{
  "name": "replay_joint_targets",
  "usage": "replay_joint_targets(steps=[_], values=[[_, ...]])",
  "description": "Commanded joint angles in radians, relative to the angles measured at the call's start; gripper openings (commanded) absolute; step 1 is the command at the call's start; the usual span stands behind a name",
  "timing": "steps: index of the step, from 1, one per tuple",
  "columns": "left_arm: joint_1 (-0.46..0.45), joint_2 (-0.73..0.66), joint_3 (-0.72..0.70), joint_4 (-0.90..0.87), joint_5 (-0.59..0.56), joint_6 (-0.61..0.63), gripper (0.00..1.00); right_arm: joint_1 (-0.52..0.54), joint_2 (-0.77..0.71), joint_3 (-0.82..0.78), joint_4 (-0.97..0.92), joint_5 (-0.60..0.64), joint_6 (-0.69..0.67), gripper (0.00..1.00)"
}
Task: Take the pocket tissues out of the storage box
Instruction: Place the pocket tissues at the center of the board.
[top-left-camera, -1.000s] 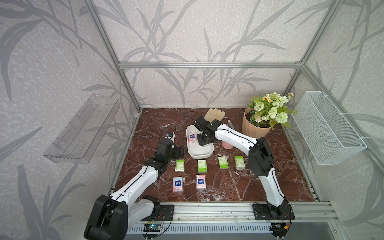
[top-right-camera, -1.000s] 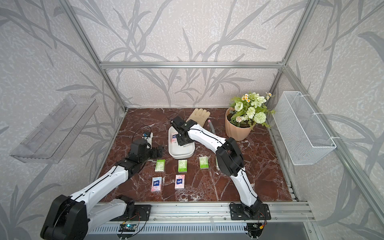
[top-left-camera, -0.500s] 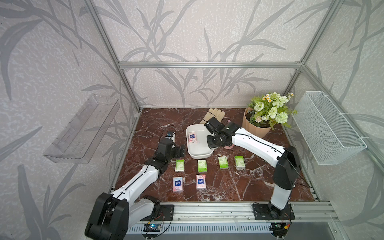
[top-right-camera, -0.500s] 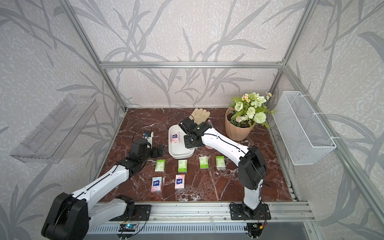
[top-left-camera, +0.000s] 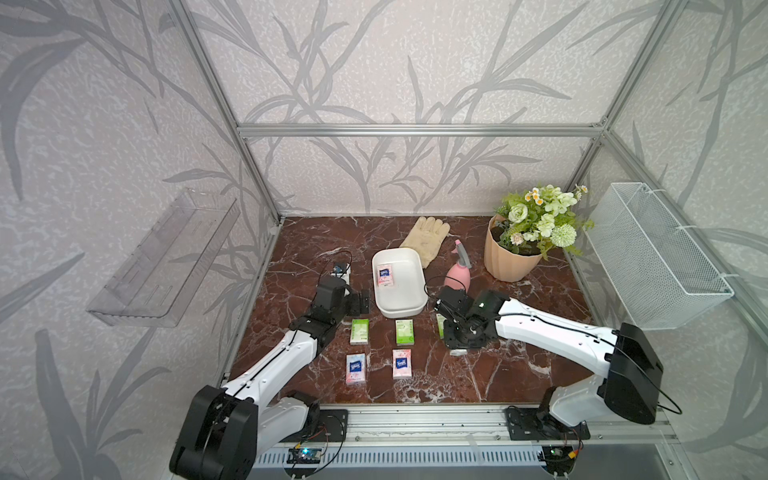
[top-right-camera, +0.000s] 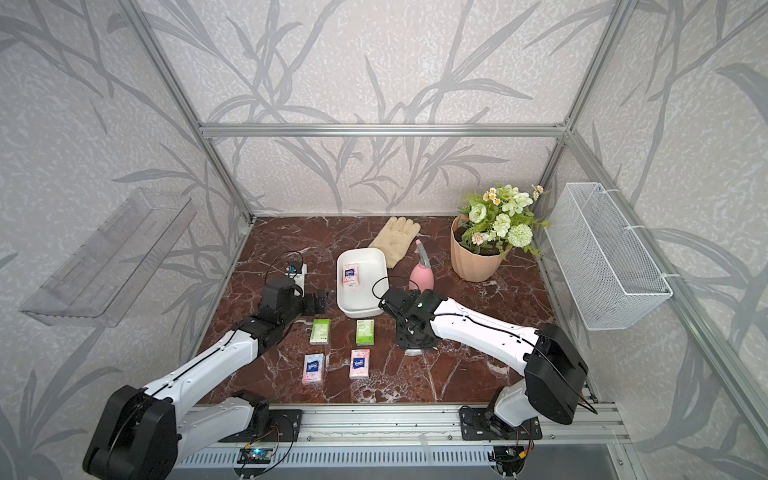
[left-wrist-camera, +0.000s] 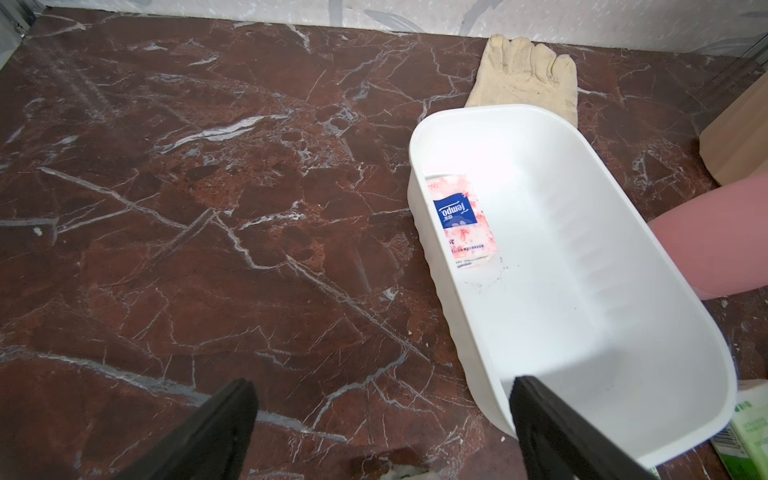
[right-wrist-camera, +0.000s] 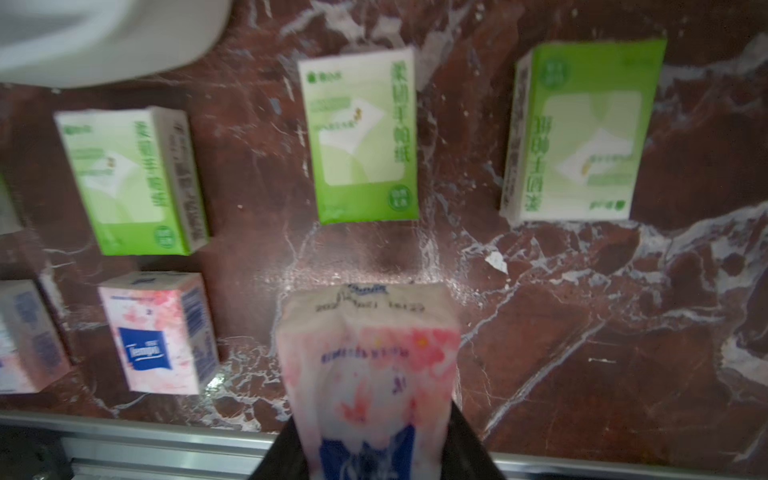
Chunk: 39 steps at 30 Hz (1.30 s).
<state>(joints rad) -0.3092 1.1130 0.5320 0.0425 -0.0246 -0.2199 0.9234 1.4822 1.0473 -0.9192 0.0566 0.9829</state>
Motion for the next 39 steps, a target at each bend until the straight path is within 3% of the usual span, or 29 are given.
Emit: replay_joint_targets(steps=[1,21,28,35,39], values=[[-0.001,0.004,0.003,0.016,0.0,0.008,1.0,0.029,-0.015,-0.046,0.069,-0.032,0.079,0.42],[-0.016,0.015,-0.001,0.019,-0.011,0.002,1.0,0.049,0.144,-0.089,0.14,-0.09,0.063,0.47],[-0.016,0.016,-0.001,0.018,-0.011,0.0,1.0,0.049,0.158,-0.074,0.12,-0.093,0.053,0.56],[-0.017,0.018,-0.003,0.019,-0.006,-0.002,1.0,0.049,0.084,-0.016,0.024,-0.035,0.052,0.75],[-0.018,0.007,-0.003,0.019,-0.007,0.006,1.0,0.048,0.065,0.071,-0.063,0.01,0.016,0.79]])
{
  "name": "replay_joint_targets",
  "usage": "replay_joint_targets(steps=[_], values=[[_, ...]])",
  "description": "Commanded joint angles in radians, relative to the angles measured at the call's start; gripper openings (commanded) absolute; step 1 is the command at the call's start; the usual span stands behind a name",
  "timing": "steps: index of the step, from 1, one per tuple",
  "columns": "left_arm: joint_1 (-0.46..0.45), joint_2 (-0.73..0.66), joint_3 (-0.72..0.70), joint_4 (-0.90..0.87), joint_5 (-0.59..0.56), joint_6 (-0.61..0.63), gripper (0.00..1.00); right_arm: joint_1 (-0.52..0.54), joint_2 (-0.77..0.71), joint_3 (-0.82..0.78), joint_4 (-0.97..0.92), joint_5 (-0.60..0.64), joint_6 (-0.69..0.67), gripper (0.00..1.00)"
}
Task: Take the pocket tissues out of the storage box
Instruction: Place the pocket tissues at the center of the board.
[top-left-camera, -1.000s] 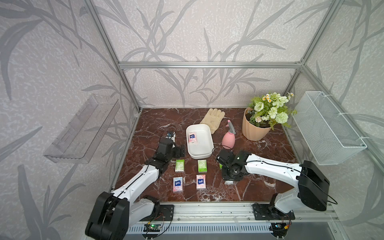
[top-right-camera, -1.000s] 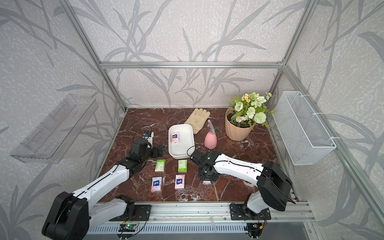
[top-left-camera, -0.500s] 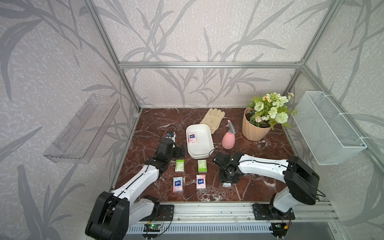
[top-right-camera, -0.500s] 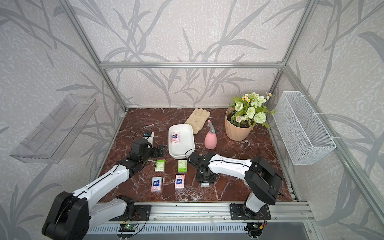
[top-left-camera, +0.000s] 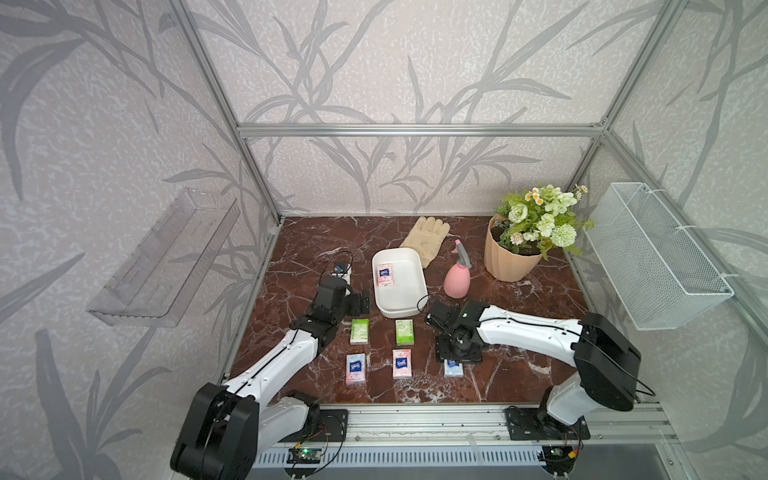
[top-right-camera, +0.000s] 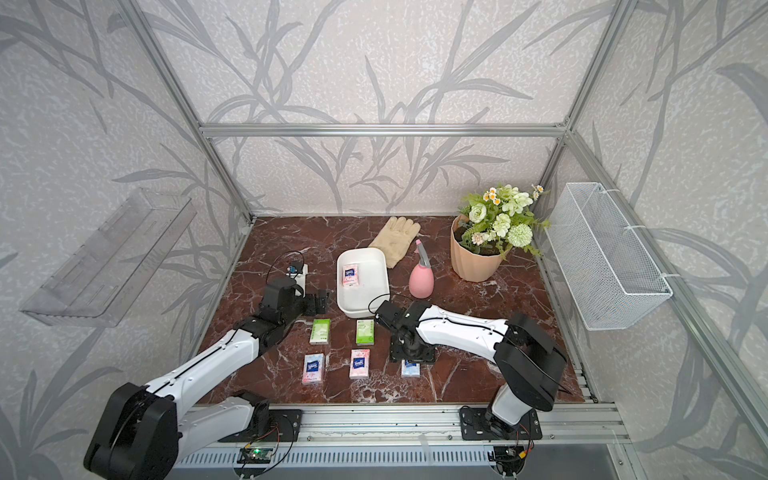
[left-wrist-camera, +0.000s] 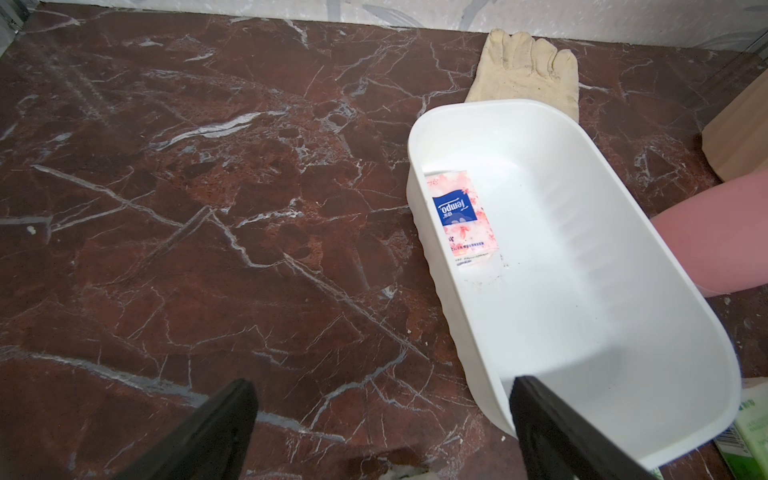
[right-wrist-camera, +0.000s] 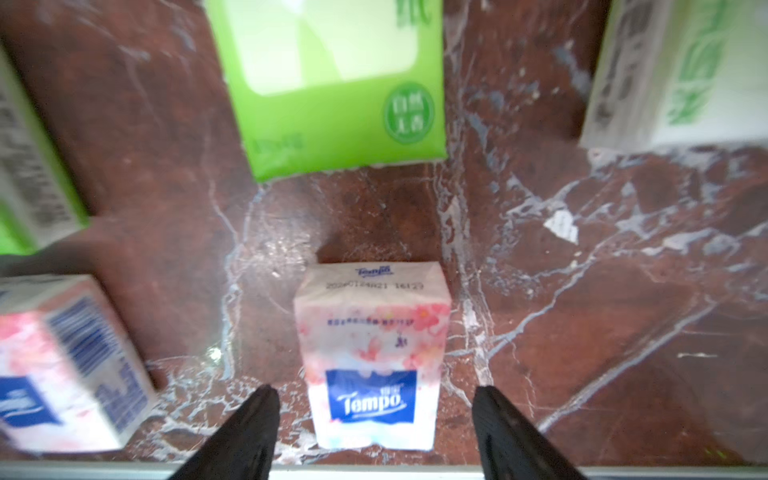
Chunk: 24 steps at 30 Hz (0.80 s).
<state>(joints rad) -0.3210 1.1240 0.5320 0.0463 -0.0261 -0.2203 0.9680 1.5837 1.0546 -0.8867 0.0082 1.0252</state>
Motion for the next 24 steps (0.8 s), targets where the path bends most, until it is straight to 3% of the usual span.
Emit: replay_joint_targets(steps=[1,4,12,24], values=[[-0.006,-0.007,-0.003,0.018,-0.008,0.009,1.0,0.004,-0.037,0.097,-0.119,0.078,-0.036,0.79],[-0.006,-0.006,-0.001,0.016,-0.005,0.01,1.0,-0.001,-0.034,0.185,-0.108,0.121,-0.077,0.79],[-0.006,-0.026,-0.005,0.013,-0.013,0.004,1.0,-0.08,0.083,0.362,0.139,0.141,-0.207,0.77],[-0.006,-0.027,-0.014,0.024,-0.001,-0.017,1.0,-0.157,0.437,0.678,0.271,0.159,-0.396,0.74]])
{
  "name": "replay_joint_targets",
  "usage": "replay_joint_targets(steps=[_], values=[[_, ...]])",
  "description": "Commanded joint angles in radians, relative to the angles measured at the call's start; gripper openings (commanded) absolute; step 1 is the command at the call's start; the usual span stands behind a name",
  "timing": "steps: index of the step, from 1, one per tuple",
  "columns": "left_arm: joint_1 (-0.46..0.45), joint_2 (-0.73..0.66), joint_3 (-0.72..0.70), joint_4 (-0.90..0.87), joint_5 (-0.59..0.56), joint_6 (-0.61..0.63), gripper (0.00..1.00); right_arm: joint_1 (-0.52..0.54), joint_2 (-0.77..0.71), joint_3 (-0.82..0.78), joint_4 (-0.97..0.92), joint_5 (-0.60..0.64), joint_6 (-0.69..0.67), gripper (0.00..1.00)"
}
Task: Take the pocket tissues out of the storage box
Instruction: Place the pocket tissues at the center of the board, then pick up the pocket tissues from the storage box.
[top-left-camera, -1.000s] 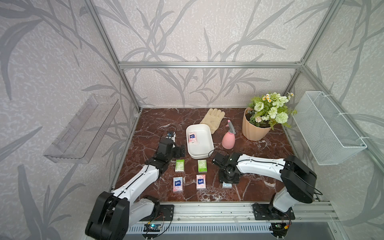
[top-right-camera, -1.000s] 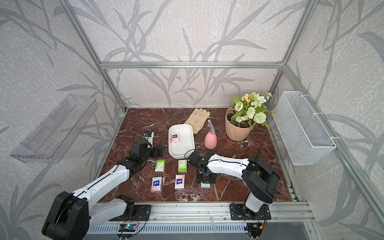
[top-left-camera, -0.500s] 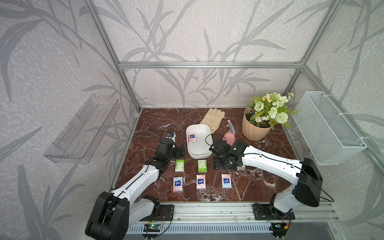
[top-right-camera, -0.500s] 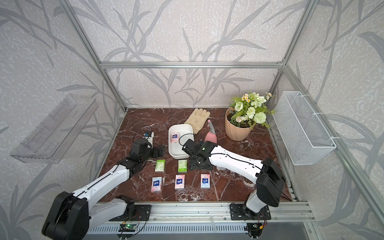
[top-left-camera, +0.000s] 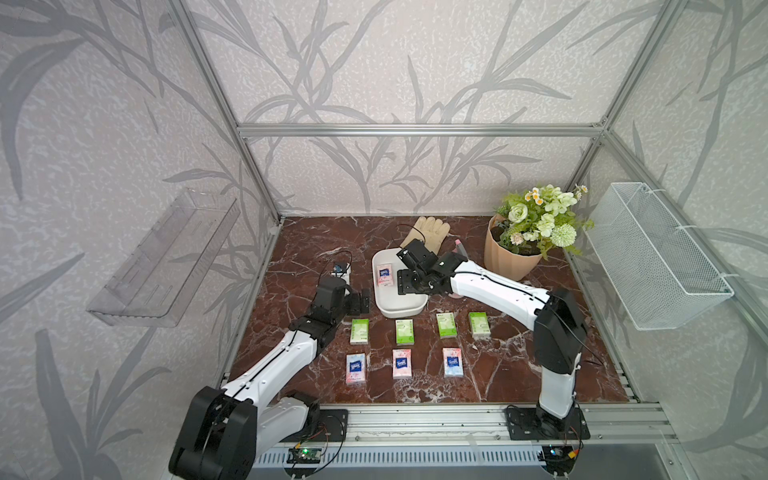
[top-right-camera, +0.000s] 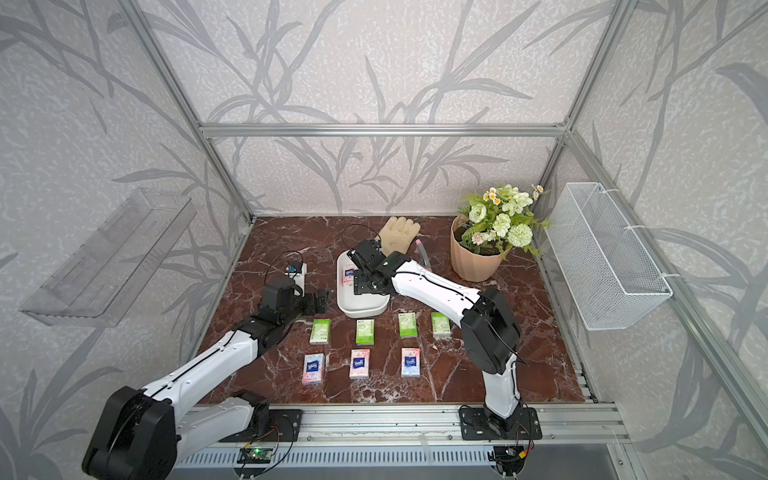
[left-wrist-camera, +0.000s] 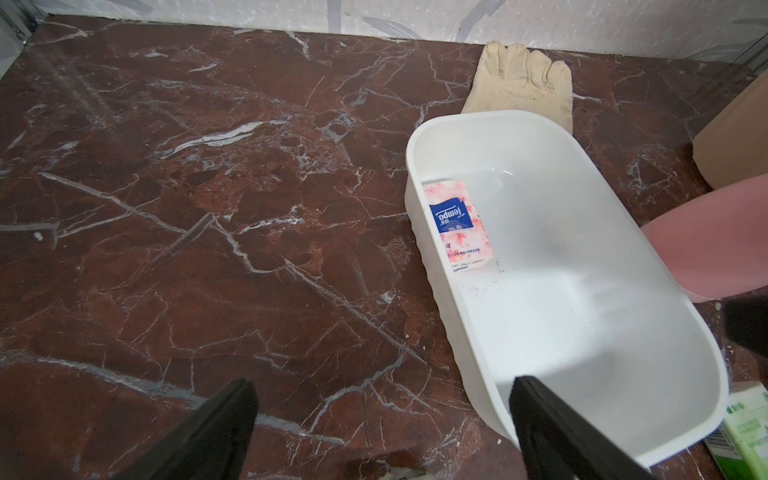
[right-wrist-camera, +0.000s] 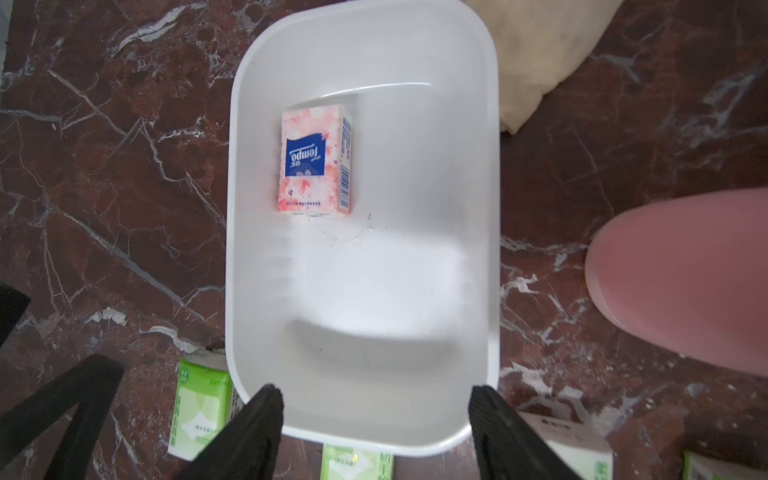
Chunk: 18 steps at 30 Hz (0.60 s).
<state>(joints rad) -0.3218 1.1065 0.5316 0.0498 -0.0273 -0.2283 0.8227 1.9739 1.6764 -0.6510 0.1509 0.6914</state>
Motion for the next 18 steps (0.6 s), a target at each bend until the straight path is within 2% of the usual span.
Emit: replay_joint_targets(steps=[1,6,18], values=[[-0.005,-0.008,-0.012,0.018,-0.002,-0.002,1.0,-0.018,0.079,0.083,0.039,0.008,-0.07,0.74],[-0.005,-0.01,-0.013,0.01,-0.012,0.006,1.0,-0.034,0.214,0.21,0.042,-0.012,-0.103,0.7],[-0.005,0.011,-0.015,0.02,0.004,-0.005,1.0,-0.04,0.499,0.555,-0.058,-0.065,-0.171,0.72]])
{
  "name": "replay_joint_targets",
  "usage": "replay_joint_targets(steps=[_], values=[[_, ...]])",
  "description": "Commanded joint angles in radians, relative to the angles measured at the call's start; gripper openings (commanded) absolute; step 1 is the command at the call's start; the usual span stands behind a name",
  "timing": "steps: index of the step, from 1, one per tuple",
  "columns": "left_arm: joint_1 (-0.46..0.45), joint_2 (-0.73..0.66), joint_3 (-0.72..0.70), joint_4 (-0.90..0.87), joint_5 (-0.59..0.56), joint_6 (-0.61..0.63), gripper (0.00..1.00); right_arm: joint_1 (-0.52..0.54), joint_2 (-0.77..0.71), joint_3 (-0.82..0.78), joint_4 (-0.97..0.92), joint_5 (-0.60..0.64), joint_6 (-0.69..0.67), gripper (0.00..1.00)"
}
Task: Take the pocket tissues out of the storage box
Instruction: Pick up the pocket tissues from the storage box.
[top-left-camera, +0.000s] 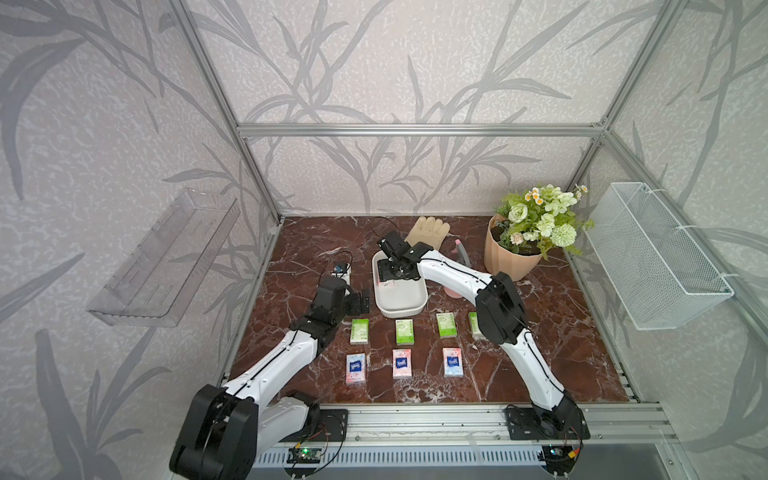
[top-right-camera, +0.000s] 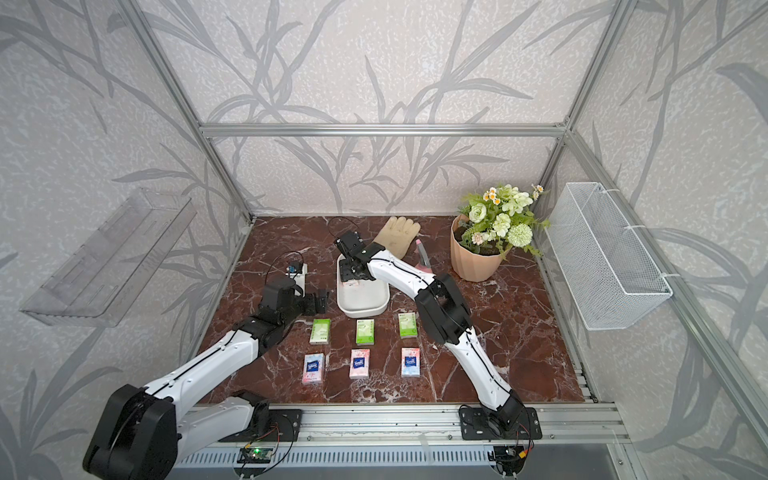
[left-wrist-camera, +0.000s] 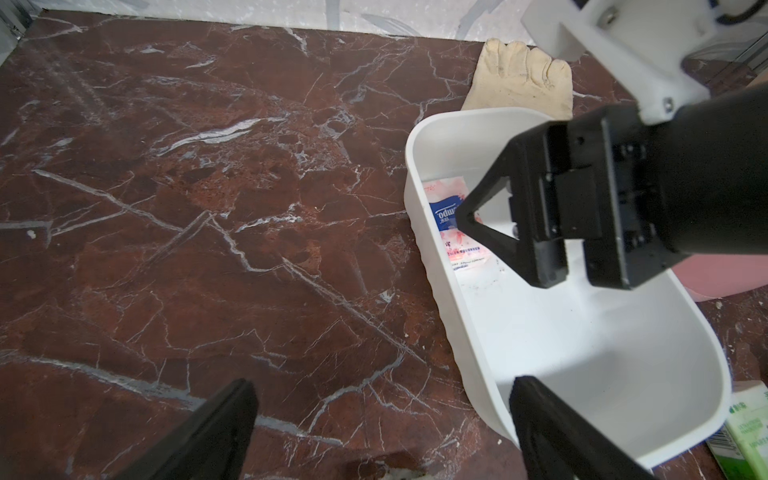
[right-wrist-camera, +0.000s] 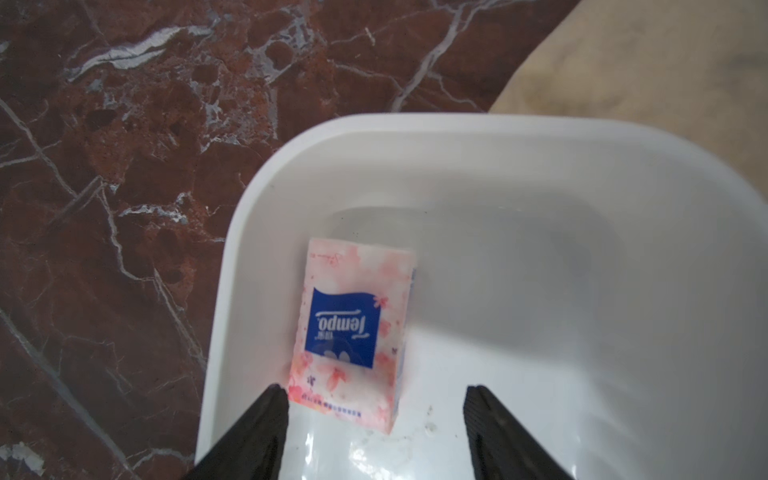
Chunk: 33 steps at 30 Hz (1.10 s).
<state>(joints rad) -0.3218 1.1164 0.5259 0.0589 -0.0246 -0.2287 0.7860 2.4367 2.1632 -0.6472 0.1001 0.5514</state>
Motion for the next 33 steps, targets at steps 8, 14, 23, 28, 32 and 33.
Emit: replay_joint_targets(steps=[8,14,23,28,32,33], values=[[-0.005,0.009,-0.009,0.006,-0.004,-0.002,1.0,-0.003,0.16,0.238,-0.151,-0.034,-0.051,0.73],[-0.005,0.014,-0.009,0.008,-0.009,-0.004,1.0,-0.005,0.188,0.25,-0.185,-0.013,-0.059,0.73],[-0.005,0.021,-0.009,0.006,-0.008,-0.006,1.0,-0.013,0.18,0.261,-0.255,0.093,-0.102,0.73],[-0.005,0.025,-0.007,0.004,-0.008,-0.008,1.0,-0.013,0.165,0.256,-0.239,0.072,-0.15,0.73],[-0.005,0.023,-0.007,0.004,-0.009,-0.008,1.0,-0.013,0.141,0.195,-0.137,-0.001,-0.18,0.79],[-0.005,0.023,-0.007,0.005,-0.008,-0.008,1.0,-0.013,0.14,0.187,-0.121,-0.005,-0.183,0.8]])
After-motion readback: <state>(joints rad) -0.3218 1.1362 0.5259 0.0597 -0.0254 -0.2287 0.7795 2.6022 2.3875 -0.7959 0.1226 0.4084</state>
